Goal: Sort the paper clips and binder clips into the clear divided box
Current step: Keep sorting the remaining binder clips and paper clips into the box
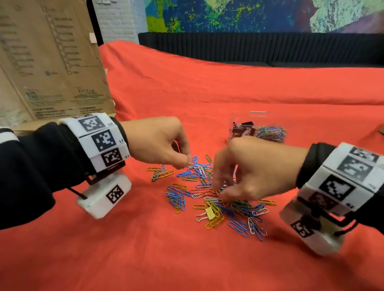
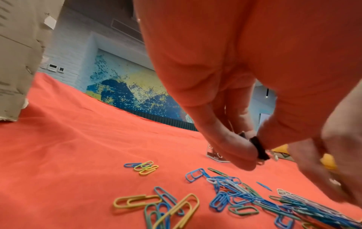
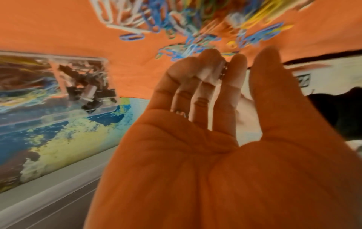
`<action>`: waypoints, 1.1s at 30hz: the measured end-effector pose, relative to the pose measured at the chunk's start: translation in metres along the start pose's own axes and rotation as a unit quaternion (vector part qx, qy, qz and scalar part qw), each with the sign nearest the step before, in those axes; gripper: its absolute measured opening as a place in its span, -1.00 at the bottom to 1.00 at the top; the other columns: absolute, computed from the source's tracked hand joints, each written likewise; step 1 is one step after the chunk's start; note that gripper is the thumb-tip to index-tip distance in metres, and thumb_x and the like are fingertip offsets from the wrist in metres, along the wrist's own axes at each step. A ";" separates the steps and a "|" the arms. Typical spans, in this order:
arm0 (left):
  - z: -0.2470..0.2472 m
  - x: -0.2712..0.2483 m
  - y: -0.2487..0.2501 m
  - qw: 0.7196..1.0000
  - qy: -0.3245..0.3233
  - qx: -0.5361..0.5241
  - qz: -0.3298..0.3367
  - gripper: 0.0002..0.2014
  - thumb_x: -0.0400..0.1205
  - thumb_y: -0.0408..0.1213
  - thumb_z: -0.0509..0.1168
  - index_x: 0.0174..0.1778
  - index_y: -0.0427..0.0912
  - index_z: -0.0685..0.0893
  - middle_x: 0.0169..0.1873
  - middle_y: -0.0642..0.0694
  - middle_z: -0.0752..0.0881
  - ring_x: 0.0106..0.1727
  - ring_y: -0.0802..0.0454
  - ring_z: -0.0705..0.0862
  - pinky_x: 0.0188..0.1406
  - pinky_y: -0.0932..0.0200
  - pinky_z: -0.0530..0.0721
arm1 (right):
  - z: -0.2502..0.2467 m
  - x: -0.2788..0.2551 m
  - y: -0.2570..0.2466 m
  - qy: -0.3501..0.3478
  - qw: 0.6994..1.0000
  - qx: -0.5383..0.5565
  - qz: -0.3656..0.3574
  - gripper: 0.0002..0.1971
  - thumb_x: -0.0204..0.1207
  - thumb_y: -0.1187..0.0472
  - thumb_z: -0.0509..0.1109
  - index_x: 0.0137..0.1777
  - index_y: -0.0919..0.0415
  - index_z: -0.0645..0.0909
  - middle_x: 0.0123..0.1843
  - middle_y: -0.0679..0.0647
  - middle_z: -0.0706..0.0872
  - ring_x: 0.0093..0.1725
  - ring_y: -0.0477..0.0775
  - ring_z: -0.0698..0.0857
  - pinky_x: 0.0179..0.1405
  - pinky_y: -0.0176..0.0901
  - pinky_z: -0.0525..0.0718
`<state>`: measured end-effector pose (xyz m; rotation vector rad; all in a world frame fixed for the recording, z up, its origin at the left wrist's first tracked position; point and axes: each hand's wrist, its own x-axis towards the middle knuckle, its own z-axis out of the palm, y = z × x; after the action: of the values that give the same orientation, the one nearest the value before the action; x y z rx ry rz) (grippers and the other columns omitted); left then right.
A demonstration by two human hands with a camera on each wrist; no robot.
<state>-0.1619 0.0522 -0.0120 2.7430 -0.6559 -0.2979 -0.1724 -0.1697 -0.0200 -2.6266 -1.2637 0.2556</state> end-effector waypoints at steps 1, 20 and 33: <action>0.000 0.000 0.000 1.000 0.002 0.001 0.003 -0.84 0.45 -0.07 0.38 -0.19 0.01 0.84 -0.33 0.15 0.84 -0.26 0.26 0.79 -0.08 0.15 0.76 | 0.006 -0.001 -0.006 -0.010 1.000 -0.008 -0.013 -0.83 0.35 -0.08 0.55 -0.08 -0.12 0.79 -0.26 -0.04 0.81 -0.31 -0.15 0.73 -0.30 -0.40 0.58; -0.009 0.046 0.010 0.971 0.220 -0.075 0.049 -0.83 0.46 -0.41 0.46 -0.12 -0.07 0.85 -0.26 0.01 0.86 -0.19 0.23 0.83 0.03 0.11 0.79 | -0.060 -0.023 0.066 0.150 0.976 -0.076 0.137 -0.90 0.19 -0.10 0.56 -0.28 -0.22 0.79 -0.43 -0.16 0.78 -0.36 -0.28 0.74 -0.26 -0.28 0.61; -0.003 0.162 0.048 0.959 0.278 -0.007 0.045 -0.78 0.42 -0.42 0.39 -0.17 -0.02 0.84 -0.38 0.12 0.77 -0.32 0.24 0.72 -0.12 0.32 0.70 | -0.063 -0.004 0.126 0.245 0.943 -0.094 0.205 -0.89 0.33 0.03 0.58 -0.18 -0.01 0.85 -0.55 -0.27 0.66 -0.33 -0.12 0.66 -0.14 -0.25 0.50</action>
<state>-0.0391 -0.0634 -0.0143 2.5839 -0.6056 0.4752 -0.0646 -0.2567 0.0071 -2.8321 -0.5999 -0.4570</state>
